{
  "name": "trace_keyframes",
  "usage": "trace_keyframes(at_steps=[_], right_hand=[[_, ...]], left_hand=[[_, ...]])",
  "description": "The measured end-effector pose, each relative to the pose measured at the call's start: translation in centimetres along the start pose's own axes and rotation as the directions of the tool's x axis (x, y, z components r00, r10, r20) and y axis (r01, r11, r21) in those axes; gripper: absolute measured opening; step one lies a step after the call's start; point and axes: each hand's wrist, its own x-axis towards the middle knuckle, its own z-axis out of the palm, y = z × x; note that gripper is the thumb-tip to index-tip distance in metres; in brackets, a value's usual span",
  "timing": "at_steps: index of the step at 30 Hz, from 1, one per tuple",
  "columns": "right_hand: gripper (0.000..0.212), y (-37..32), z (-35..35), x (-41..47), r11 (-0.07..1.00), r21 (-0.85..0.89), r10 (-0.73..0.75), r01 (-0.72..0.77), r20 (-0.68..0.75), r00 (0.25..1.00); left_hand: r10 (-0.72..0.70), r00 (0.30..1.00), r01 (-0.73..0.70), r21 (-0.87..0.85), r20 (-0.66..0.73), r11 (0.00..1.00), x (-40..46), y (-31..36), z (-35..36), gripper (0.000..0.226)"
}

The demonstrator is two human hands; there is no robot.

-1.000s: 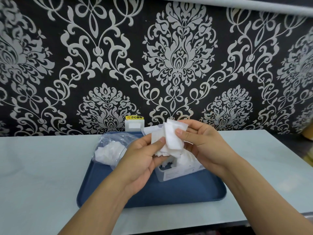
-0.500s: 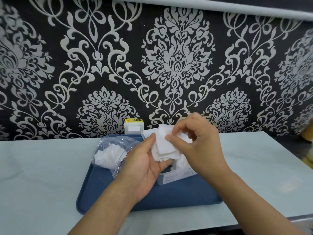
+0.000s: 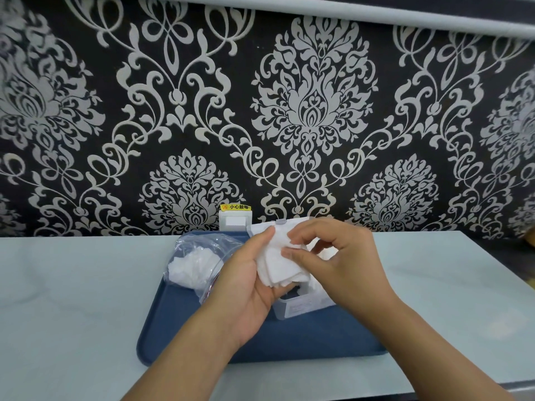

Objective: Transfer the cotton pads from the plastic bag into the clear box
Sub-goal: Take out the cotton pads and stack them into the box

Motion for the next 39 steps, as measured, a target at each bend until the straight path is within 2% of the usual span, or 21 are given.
trace_keyframes(at_steps=[3, 5, 6, 8, 9, 10, 11, 14, 16, 17, 26, 30, 35, 37, 39], right_hand=[[0.014, -0.1, -0.2, -0.1, 0.999, 0.036, 0.021, -0.023, 0.052, 0.998], [0.013, -0.4, -0.4, 0.2, 0.969, 0.204, 0.131, -0.141, 0.06, 0.989], [0.011, -0.6, -0.7, 0.6, 0.9, 0.374, 0.215, -0.222, 0.062, 0.975], [0.011, -0.8, -1.9, 1.3, 0.615, 0.709, 0.385, -0.345, 0.113, 0.916], [0.014, -0.7, -2.5, 1.6, 0.47, 0.802, 0.439, -0.369, 0.151, 0.886], [0.016, -0.6, -3.1, 1.9, 0.389, 0.835, 0.469, -0.39, 0.186, 0.864], [0.018, -0.5, -3.5, 2.0, 0.377, 0.824, 0.474, -0.423, 0.221, 0.853], [0.012, 0.0, -3.2, 1.7, 0.545, 0.671, 0.424, -0.503, 0.297, 0.856], [0.011, 0.1, -2.8, 1.5, 0.657, 0.581, 0.395, -0.481, 0.278, 0.875], [0.012, 0.1, -2.8, 1.5, 0.673, 0.574, 0.385, -0.467, 0.266, 0.884], [0.017, 0.6, -3.1, 1.7, 0.639, 0.597, 0.398, -0.486, 0.284, 0.872], [0.022, 0.8, -3.1, 1.7, 0.69, 0.537, 0.357, -0.486, 0.331, 0.873], [0.019, 1.1, -2.9, 1.4, 0.741, 0.471, 0.353, -0.479, 0.334, 0.874], [0.008, 0.9, -2.6, 1.3, 0.757, 0.457, 0.347, -0.467, 0.325, 0.88], [0.007, 0.8, -2.4, 1.3, 0.774, 0.44, 0.343, -0.455, 0.312, 0.886]], left_hand=[[0.021, 1.0, -0.021, 0.023, 0.006, 1.0, 0.2, 0.1, -0.3, 0.042], [0.07, 0.997, -0.068, 0.072, -0.02, 0.995, 0.4, 0.0, -0.5, 0.034], [0.094, 0.995, -0.09, 0.09, -0.038, 0.992, 0.4, 0.0, -0.6, 0.028], [0.134, 0.988, -0.124, 0.133, -0.076, 0.983, 0.5, 0.0, -0.5, 0.024], [0.15, 0.984, -0.134, 0.16, -0.093, 0.978, 0.4, 0.0, -0.5, 0.024], [0.158, 0.982, -0.138, 0.185, -0.1, 0.973, 0.4, -0.1, -0.4, 0.022], [0.158, 0.983, -0.136, 0.203, -0.097, 0.97, 0.3, -0.2, -0.3, 0.019], [0.134, 0.988, -0.114, 0.218, -0.077, 0.969, 0.0, -0.5, 0.1, 0.018], [0.121, 0.99, -0.102, 0.212, -0.079, 0.972, 0.1, -0.6, 0.2, 0.023], [0.119, 0.989, -0.099, 0.204, -0.087, 0.974, 0.1, -0.6, 0.2, 0.024], [0.11, 0.992, -0.099, 0.145, -0.068, 0.984, 0.0, -0.5, 0.2, 0.024], [0.112, 0.992, -0.103, 0.141, -0.06, 0.985, 0.0, -0.6, 0.2, 0.026], [0.125, 0.992, -0.127, 0.168, 0.028, 0.978, -0.1, -0.4, 0.2, 0.042], [0.139, 0.99, -0.143, 0.17, 0.036, 0.975, -0.1, -0.4, 0.2, 0.031], [0.153, 0.988, -0.151, 0.167, -0.004, 0.974, -0.1, -0.5, 0.2, 0.022]])
